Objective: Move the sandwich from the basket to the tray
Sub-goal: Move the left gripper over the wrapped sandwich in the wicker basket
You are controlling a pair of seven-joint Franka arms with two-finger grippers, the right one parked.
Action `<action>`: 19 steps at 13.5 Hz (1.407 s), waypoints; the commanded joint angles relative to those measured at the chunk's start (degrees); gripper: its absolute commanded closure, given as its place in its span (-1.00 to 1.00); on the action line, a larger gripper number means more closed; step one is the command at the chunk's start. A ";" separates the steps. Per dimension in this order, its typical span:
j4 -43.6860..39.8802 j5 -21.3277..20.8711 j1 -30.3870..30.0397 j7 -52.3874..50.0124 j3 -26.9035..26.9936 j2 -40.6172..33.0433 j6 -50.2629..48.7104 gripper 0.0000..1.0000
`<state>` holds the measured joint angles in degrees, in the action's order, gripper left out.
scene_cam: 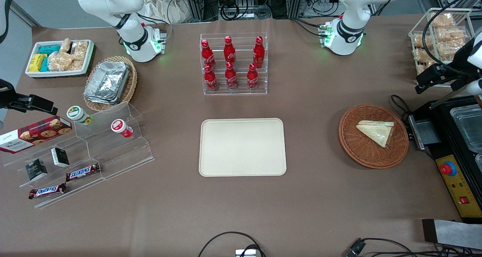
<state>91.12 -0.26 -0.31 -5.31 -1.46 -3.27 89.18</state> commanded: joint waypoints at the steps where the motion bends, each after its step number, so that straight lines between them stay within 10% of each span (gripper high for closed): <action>1: -0.85 0.79 -0.22 0.30 -0.56 0.45 -0.06 -1.00; 7: 0.46 2.02 -0.66 -15.77 -0.30 3.96 0.73 -1.00; 19: 27.69 6.14 -5.75 -16.14 0.32 1.51 29.63 -1.00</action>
<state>114.17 4.17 -4.85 -20.91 -0.95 0.94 115.44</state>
